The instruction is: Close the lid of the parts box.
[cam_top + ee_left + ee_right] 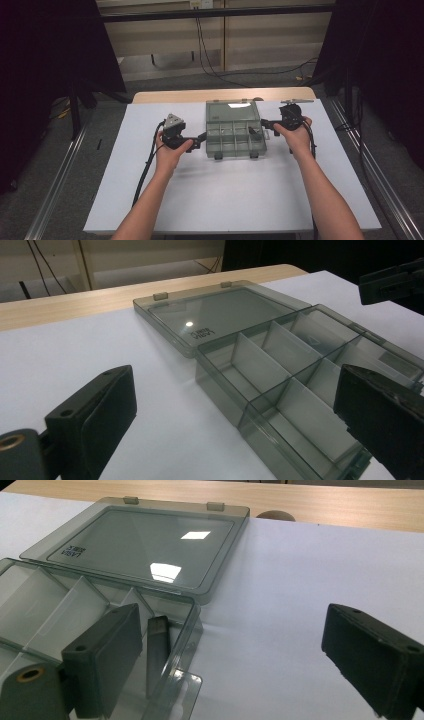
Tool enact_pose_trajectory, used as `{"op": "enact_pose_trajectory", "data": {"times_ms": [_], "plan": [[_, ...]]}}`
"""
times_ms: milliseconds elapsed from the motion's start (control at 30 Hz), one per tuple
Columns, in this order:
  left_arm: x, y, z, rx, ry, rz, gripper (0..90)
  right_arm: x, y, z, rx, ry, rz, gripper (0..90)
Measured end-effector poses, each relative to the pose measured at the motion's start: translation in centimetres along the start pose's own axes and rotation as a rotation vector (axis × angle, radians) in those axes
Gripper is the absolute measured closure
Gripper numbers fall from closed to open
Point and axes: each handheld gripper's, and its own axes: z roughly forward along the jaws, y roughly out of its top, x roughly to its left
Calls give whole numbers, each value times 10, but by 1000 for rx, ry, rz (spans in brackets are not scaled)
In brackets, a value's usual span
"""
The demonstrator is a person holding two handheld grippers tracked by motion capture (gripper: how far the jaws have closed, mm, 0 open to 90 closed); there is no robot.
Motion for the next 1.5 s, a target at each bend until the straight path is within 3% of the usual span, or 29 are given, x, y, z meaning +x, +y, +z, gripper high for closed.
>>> {"op": "enact_pose_trajectory", "data": {"times_ms": [733,967,1233,1500], "plan": [[5,20,30,38,46,-16,93,-11,0,5,-29,-7,18,115],[7,26,35,36,72,-43,221,-12,5,6,-21,-16,6,179],[14,31,44,65,113,-63,347,-13,6,13,-22,-15,-5,232],[25,35,54,92,137,-116,489,-17,5,20,-22,-18,9,340]]}}
